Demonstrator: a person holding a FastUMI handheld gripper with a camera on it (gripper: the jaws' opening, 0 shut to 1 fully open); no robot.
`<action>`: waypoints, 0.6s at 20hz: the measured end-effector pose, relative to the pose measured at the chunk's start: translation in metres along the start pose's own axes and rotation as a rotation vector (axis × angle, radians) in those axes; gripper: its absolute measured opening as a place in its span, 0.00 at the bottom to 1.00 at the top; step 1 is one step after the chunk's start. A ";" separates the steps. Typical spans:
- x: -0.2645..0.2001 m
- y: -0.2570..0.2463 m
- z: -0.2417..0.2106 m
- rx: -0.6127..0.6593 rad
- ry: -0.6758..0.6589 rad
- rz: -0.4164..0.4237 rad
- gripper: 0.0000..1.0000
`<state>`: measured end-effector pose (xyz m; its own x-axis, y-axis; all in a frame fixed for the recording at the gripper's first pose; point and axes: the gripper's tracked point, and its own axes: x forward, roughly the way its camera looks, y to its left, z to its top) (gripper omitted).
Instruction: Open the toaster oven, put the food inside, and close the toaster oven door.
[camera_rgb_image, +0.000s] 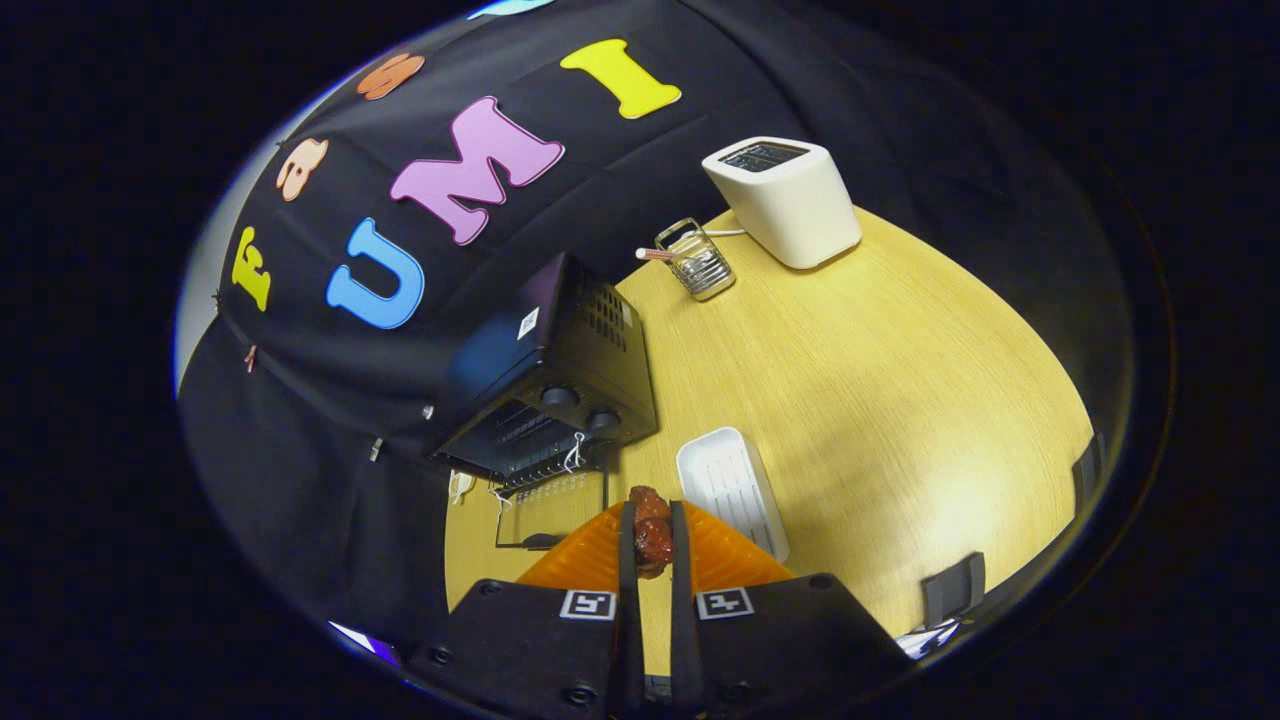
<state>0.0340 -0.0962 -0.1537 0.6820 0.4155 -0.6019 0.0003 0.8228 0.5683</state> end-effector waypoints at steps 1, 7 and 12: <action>-0.002 0.010 -0.005 0.001 -0.012 0.004 0.15; -0.002 0.065 -0.040 0.037 -0.067 0.026 0.15; 0.010 0.110 -0.065 0.110 -0.092 0.049 0.15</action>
<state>-0.0062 0.0241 -0.1337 0.7476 0.4127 -0.5204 0.0415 0.7530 0.6567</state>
